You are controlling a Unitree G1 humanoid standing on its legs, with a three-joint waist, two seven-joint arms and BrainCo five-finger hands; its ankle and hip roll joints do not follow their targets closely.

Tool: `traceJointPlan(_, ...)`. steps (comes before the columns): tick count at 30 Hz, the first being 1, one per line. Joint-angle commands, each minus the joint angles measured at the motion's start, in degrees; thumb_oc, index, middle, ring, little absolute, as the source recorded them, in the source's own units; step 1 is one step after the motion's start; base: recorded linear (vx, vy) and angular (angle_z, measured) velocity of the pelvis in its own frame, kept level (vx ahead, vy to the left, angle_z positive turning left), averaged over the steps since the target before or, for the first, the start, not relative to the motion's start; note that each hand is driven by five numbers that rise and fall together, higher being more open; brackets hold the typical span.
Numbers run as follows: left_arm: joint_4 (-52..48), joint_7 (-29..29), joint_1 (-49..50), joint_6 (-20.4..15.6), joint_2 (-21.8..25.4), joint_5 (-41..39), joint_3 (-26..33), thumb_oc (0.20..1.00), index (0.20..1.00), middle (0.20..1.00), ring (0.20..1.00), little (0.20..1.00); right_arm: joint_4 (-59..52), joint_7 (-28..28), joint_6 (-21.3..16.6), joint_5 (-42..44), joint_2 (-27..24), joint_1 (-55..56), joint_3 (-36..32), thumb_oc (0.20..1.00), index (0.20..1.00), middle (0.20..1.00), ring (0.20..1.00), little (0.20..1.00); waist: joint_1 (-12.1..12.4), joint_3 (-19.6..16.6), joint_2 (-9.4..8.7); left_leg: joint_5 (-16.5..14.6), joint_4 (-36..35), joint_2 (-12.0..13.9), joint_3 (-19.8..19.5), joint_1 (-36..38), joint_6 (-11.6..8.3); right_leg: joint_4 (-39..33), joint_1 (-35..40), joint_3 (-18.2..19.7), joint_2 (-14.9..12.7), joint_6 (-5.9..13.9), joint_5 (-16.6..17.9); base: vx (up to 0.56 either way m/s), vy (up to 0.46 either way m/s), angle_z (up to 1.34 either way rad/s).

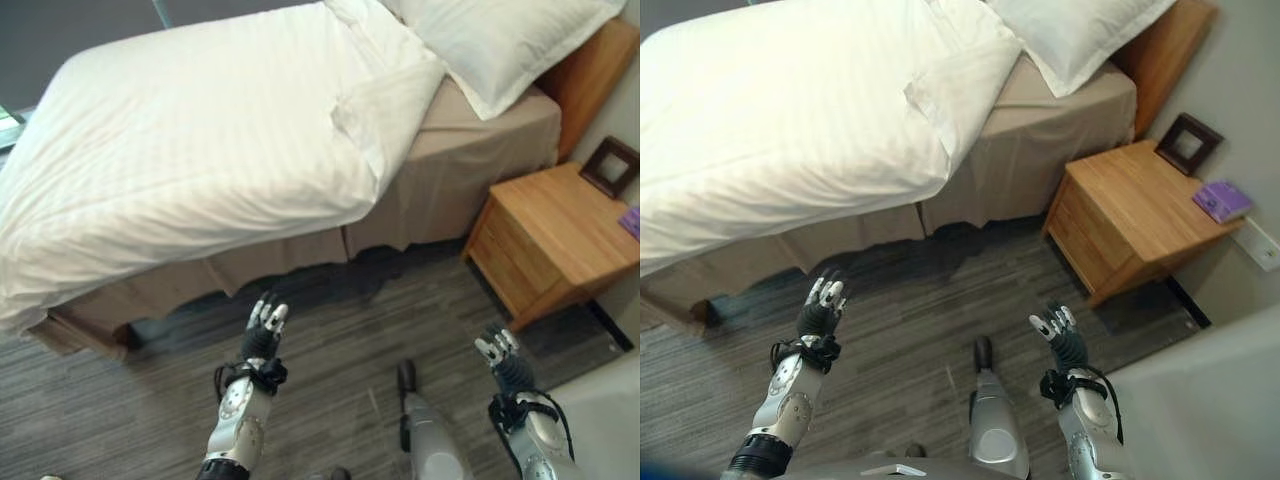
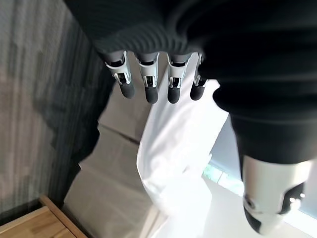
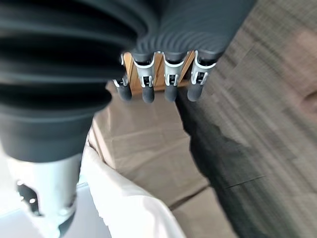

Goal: Making the bed.

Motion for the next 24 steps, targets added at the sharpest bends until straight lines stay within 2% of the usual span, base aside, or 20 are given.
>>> traceJointPlan(1,-4.14,-0.78,-3.48,-2.13,1.77,-1.23,1.71,1.0,1.0,1.0,1.0,1.0,-3.44,0.2,-2.92,-0.04,-2.95,-7.35,2.08,1.0,1.0,1.0,1.0,1.0,-1.84,0.17,-2.16,30.68,26.99,4.87,-0.55,0.79,-5.74,-0.52,-0.76,2.06,0.19,-2.8,4.41,0.59,-0.444,0.05)
traceJointPlan(2,-4.04,-1.06,-3.46,-1.83,1.5,-2.39,1.88,1.0,1.0,1.0,1.0,1.0,-3.37,0.29,-3.3,1.66,-3.27,-8.4,2.45,1.0,1.0,1.0,1.0,1.0,-0.54,0.94,-3.74,31.64,37.36,3.63,-2.42,-5.1,-4.97,-0.89,1.66,2.93,0.0,-4.26,3.71,0.57,-0.445,0.08)
traceJointPlan(4,-3.47,-0.54,-2.81,-2.53,1.65,-3.34,2.61,1.0,1.0,1.0,1.0,1.0,-3.91,0.39,-4.02,4.57,-4.02,-10.9,3.45,1.0,1.0,1.0,1.0,1.0,3.88,3.84,-7.33,29.91,54.81,0.99,-5.76,-14.28,-2.17,-2.66,7.3,6.53,1.19,-7.16,2.34,0.56,-0.409,-0.31)
traceJointPlan(5,-2.84,-0.13,-2.75,-2.41,1.57,-3.97,2.56,1.0,1.0,1.0,1.0,1.0,-4.14,-0.52,-3.85,4.71,-4.28,-11.23,3.02,1.0,1.0,1.0,1.0,1.0,5.31,4.74,-8.67,26.69,60.46,-0.03,-6.75,-19.86,-0.52,-3.9,9.41,7.62,1.1,-7.53,2.18,0.33,-0.246,-0.81)
traceJointPlan(6,-2.84,-0.14,-2.74,-2.41,1.57,-3.97,2.56,1.0,1.0,1.0,1.0,1.0,-4.14,-0.52,-3.85,4.71,-4.28,-11.23,3.02,1.0,1.0,1.0,1.0,1.0,5.27,4.7,-8.67,26.7,60.48,-0.05,-6.78,-19.92,-0.53,-3.9,9.37,7.6,1.09,-7.53,2.18,0.29,-0.146,-1.15)
traceJointPlan(7,-1.98,0.32,-2.29,-2.52,0.93,-5.35,3.41,1.0,1.0,1.0,1.0,1.0,-4.6,-1.15,-4.06,5.23,-4.15,-11.99,3.13,1.0,1.0,1.0,1.0,1.0,6.87,5.14,-9.23,23.98,61.06,-0.81,-7.25,-24.53,0.12,-5.01,11.47,8.99,1.59,-7.72,1.75,0.45,-0.075,-0.98)
traceJointPlan(8,-1.37,0.54,-1.0,-2.08,0.56,-5.8,4.27,1.0,1.0,1.0,1.0,1.0,-5.6,-0.57,-4.24,7.18,-3.97,-12.48,3.23,1.0,1.0,1.0,1.0,1.0,8.78,5.34,-9.77,22.09,58.45,-2.55,-7.4,-30.75,0.19,-5.81,13.76,12.03,2.49,-7.61,1.47,0.65,-0.065,-0.59)
traceJointPlan(9,-0.38,0.68,-0.65,-2.22,0.92,-4.86,4.67,1.0,1.0,1.0,1.0,1.0,-6.45,0.28,-4.39,7.19,-3.93,-12.62,3.53,1.0,1.0,1.0,1.0,1.0,9.42,4.8,-9.77,22.71,48.73,-3.08,-6.98,-31.23,0.27,-6.18,14.9,13.29,2.95,-7.21,1.2,0.66,-0.001,-0.34)
traceJointPlan(10,-0.22,0.84,-0.16,-2.67,1.49,-4.05,5.42,1.0,1.0,1.0,1.0,1.0,-7.02,1.19,-4.29,6.64,-4.24,-12.33,3.68,1.0,1.0,1.0,1.0,1.0,9.85,4.57,-9.38,23.34,42.21,-1.53,-6.36,-30.25,-0.44,-6.58,16.56,13.65,3.4,-6.86,0.7,0.63,0.075,-0.45)
traceJointPlan(11,-0.13,1.0,-0.06,-2.82,2.54,-2.9,6.21,1.0,1.0,1.0,1.0,1.0,-7.31,1.82,-4.57,5.52,-4.68,-12.01,3.7,1.0,1.0,1.0,1.0,1.0,9.99,4.18,-8.23,24.81,23.75,0.64,-2.78,-26.52,-0.64,-7.2,18.04,13.45,4.38,-6.3,-0.49,0.59,0.106,-1.03)
traceJointPlan(13,-0.68,0.9,0.85,-3.26,3.68,-1.98,7.39,1.0,1.0,1.0,1.0,1.0,-7.06,1.73,-4.04,3.32,-5.01,-11.46,4.3,1.0,1.0,1.0,1.0,1.0,10.52,3.25,-7.22,25.1,9.3,-0.02,-0.65,-21.24,-0.3,-7.04,19.29,13.71,5.02,-4.94,-1.55,0.56,0.154,-1.01)
traceJointPlan(15,-1.81,0.8,1.29,-3.81,3.94,-0.91,8.5,1.0,1.0,1.0,1.0,1.0,-6.69,2.58,-3.31,0.68,-5.14,-10.59,4.41,1.0,1.0,1.0,1.0,1.0,10.53,1.28,-5.72,24.73,-2.78,-3.21,0.96,-18.71,-0.2,-7.51,22.21,14.34,7.12,-4.26,-2.45,0.59,0.116,-0.55)
traceJointPlan(16,-1.53,0.98,0.65,-3.95,4.09,-0.24,8.57,1.0,1.0,1.0,1.0,1.0,-6.75,2.59,-3.17,0.03,-5.06,-10.05,4.12,1.0,1.0,1.0,1.0,1.0,10.35,0.88,-5.4,25.05,-4.45,-3.74,2.89,-16.33,-0.14,-7.66,24.05,14.28,7.4,-4.15,-3.18,0.37,0.046,-0.58)
traceJointPlan(17,-1.53,0.98,0.65,-3.95,4.09,-0.24,8.57,1.0,1.0,1.0,1.0,1.0,-6.75,2.59,-3.17,0.03,-5.06,-10.05,4.12,1.0,1.0,1.0,1.0,1.0,10.35,0.88,-5.4,25.05,-4.45,-3.74,2.89,-16.33,-0.14,-7.66,24.05,14.28,7.4,-4.15,-3.18,0.44,0.094,-0.53)
traceJointPlan(19,-3.22,0.88,-0.2,-4.66,4.61,-0.03,9.64,1.0,1.0,1.0,1.0,1.0,-6.81,3.27,-2.79,-0.72,-4.08,-8.3,3.66,1.0,1.0,1.0,1.0,1.0,9.36,-0.46,-5.22,22.12,-6.48,-5.15,2.35,-11.44,2.12,-3.37,24.08,13.84,6.65,-3.36,-4.51,0.46,0.124,-0.42)
traceJointPlan(20,-4.16,0.93,-0.49,-4.72,4.42,-0.37,9.94,1.0,1.0,1.0,1.0,1.0,-6.7,3.34,-2.72,-0.64,-3.8,-8.08,3.46,1.0,1.0,1.0,1.0,1.0,9.23,-0.97,-5.16,21.04,-8.13,-5.38,2.84,-10.01,2.83,0.22,22.97,13.8,6.65,-2.41,-3.62,0.31,0.092,-0.31)
traceJointPlan(21,-4.63,1.33,-0.95,-4.86,4.44,-0.11,10.11,1.0,1.0,1.0,1.0,1.0,-6.54,3.6,-2.69,-0.92,-3.31,-8.11,3.68,1.0,1.0,1.0,1.0,1.0,9.32,-0.9,-5.13,19.85,-9.16,-5.61,3.9,-8.45,3.88,7.09,20.52,13.77,6.44,-0.23,-1.89,0.26,0.098,-0.38)
traceJointPlan(22,-5.83,2.33,-1.6,-5.23,4.97,0.14,10.62,1.0,1.0,1.0,1.0,1.0,-6.56,3.41,-2.57,-1.19,-2.69,-9.3,4.3,1.0,1.0,1.0,1.0,1.0,9.2,0.25,-4.57,18.48,-9.31,-5.57,4.92,-6.88,5.02,15.68,15.82,12.13,5.05,2.76,1.55,0.16,0.09,-0.31)
traceJointPlan(23,-6.66,2.41,-2.1,-5.36,5.42,-0.02,10.38,1.0,1.0,1.0,1.0,1.0,-6.4,3.78,-2.49,-1.01,-2.28,-9.99,4.65,1.0,1.0,1.0,1.0,1.0,8.63,1.1,-3.6,18.18,-9.52,-4.69,4.85,-6.09,5.08,21.38,11.51,12.16,5.49,4.6,3.35,0.13,0.089,-0.63)
traceJointPlan(24,-6.87,2.63,-2.87,-5.41,6.02,0.64,10.03,1.0,1.0,1.0,1.0,1.0,-6.37,3.77,-2.7,-1.01,-1.74,-10.45,4.96,1.0,1.0,1.0,1.0,1.0,8.07,1.74,-3.16,17.89,-9.73,-4.53,4.86,-5.41,5.24,24.87,9.08,11.89,4.43,5.52,3.3,0.14,0.067,-0.42)
